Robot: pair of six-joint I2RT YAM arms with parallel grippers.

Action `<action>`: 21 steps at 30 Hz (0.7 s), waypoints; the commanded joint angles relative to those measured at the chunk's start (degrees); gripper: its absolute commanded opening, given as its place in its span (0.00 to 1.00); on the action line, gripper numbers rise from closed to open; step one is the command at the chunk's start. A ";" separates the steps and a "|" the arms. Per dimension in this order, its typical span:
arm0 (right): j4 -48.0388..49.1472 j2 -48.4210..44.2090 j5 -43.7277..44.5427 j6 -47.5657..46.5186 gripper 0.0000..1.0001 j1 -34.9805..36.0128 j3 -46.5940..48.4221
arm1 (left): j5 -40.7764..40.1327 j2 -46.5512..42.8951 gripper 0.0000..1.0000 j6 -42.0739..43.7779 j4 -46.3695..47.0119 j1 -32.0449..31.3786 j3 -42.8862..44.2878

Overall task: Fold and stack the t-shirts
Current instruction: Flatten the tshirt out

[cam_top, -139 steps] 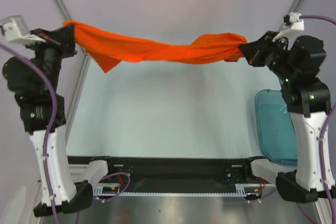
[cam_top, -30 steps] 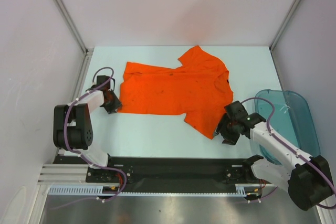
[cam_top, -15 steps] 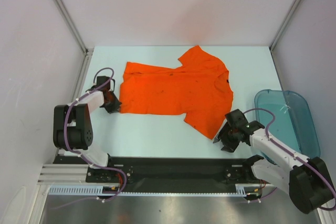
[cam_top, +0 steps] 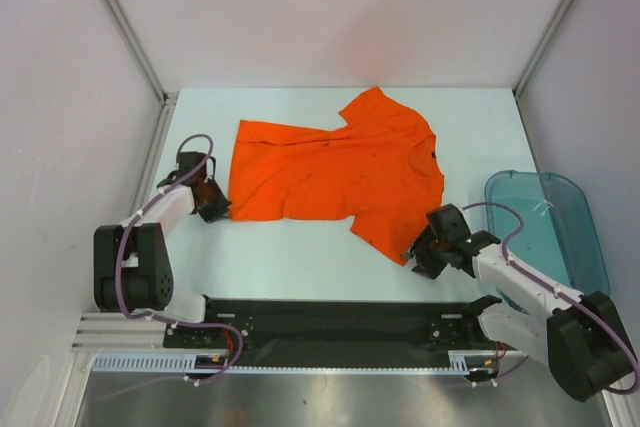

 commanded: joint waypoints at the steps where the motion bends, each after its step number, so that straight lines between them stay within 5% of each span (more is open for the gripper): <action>1: 2.60 3.73 1.45 1.17 0.52 0.48 0.64 | 0.47 -2.86 0.00 0.92 -0.13 0.00 -0.31; 9: -1.08 7.16 5.31 4.33 0.39 1.44 1.78 | 0.73 -3.82 0.00 0.57 -0.31 -0.08 0.83; 21: -3.46 14.64 8.04 5.73 0.36 4.34 4.07 | 0.91 -4.35 0.00 -0.48 0.22 0.00 1.44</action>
